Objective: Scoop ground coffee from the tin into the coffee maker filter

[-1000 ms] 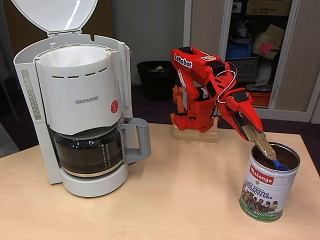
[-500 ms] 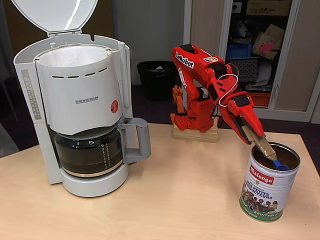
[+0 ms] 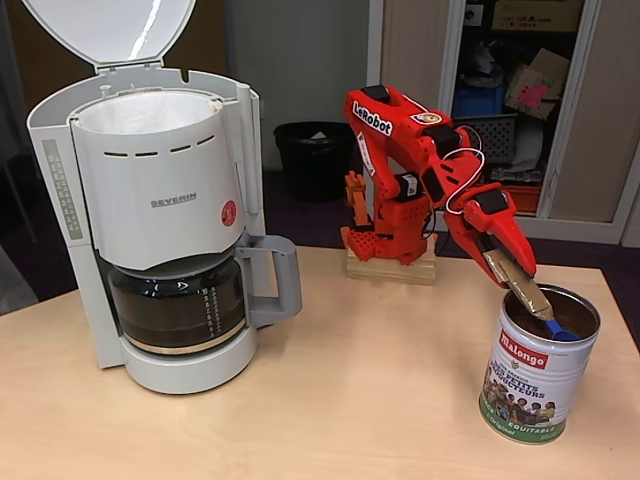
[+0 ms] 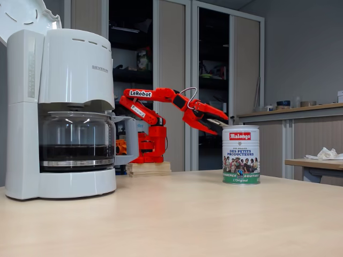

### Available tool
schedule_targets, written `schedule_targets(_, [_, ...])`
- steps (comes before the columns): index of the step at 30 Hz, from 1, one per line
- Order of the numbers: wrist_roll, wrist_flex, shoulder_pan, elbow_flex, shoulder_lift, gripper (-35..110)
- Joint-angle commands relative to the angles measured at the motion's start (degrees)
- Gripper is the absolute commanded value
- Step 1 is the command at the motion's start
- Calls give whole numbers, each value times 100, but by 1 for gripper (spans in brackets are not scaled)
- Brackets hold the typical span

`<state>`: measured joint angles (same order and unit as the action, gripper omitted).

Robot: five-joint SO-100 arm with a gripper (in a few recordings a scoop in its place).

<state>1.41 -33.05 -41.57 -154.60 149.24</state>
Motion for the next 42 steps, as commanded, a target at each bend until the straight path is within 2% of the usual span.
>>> schedule_targets(1, [-44, 70, -44, 246, -9, 20])
schedule_targets(34, [-193, 264, 62, 229, -114, 18])
schedule_targets(42, [-255, 413, 97, 158, -97, 0])
